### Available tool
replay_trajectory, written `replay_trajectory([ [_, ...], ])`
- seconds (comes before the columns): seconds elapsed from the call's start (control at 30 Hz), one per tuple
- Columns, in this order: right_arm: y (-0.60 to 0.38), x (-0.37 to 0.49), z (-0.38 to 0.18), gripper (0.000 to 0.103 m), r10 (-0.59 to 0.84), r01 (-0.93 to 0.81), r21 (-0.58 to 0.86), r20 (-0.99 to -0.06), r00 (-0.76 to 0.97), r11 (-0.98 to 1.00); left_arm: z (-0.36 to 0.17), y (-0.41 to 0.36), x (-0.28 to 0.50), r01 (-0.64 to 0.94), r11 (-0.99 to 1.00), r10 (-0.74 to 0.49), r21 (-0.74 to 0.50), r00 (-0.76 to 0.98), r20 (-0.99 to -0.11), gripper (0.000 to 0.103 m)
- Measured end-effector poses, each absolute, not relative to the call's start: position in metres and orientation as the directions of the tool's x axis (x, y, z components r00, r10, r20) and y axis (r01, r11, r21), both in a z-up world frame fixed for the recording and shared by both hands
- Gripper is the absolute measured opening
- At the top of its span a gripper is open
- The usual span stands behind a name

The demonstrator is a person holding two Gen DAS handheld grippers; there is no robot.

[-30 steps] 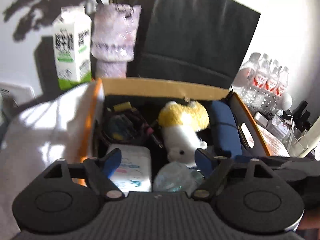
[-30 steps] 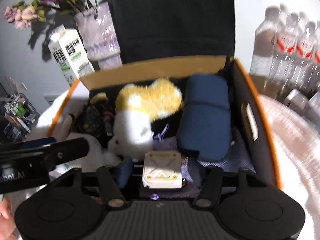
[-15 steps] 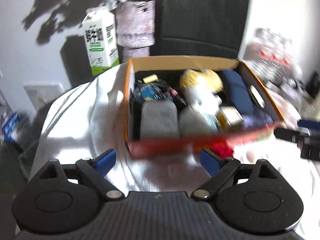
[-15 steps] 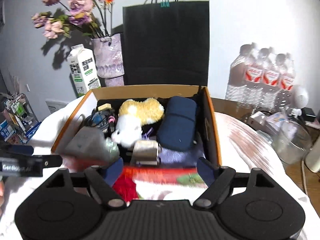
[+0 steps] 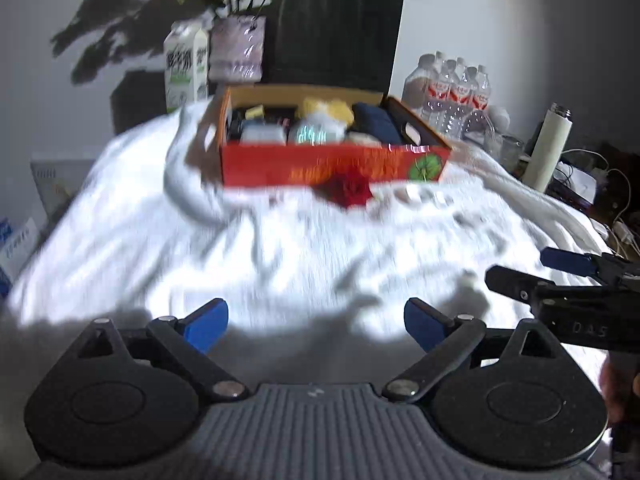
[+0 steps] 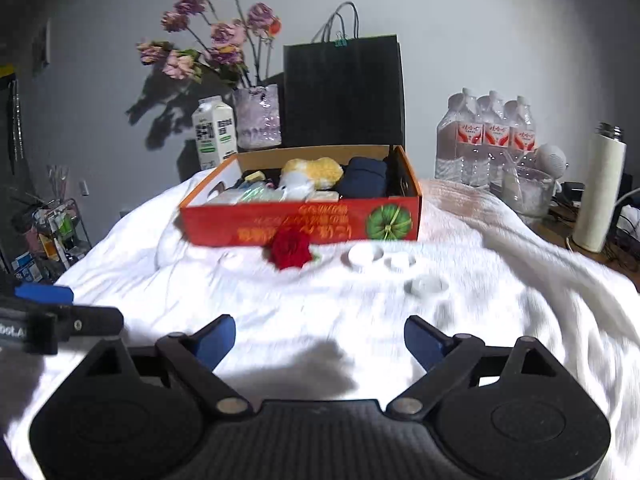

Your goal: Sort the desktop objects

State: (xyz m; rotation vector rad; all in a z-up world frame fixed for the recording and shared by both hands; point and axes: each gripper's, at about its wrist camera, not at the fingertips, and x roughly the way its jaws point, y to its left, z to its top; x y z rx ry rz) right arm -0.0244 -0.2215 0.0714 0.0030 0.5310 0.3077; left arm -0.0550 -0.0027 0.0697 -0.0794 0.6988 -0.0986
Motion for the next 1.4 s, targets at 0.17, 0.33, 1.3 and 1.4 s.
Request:
replay_trajectory([
  [0.17, -0.219, -0.07, 0.057, 0.091, 0.248, -0.269, 0.025, -0.472, 0.846, 0.963, 0.051, 0.0, -0.104, 0.002, 0.99, -0.099, -0.144, 0.733, -0.673, 0.097],
  [0.33, -0.226, -0.114, 0.052, 0.091, 0.271, -0.262, 0.086, -0.464, 0.844, 0.961, 0.063, -0.007, -0.134, 0.02, 0.996, -0.067, -0.083, 0.786, -0.614, 0.097],
  [1.3, -0.213, -0.097, 0.049, 0.091, 0.223, -0.259, -0.019, -0.451, 0.864, 0.966, 0.041, -0.002, -0.071, -0.019, 0.998, -0.024, -0.063, 0.78, -0.625, 0.096],
  [1.4, -0.204, -0.068, 0.056, 0.091, 0.259, -0.307, -0.046, -0.43, 0.865, 0.95, 0.05, 0.007, -0.033, -0.029, 0.996, -0.025, -0.082, 0.805, -0.593, 0.095],
])
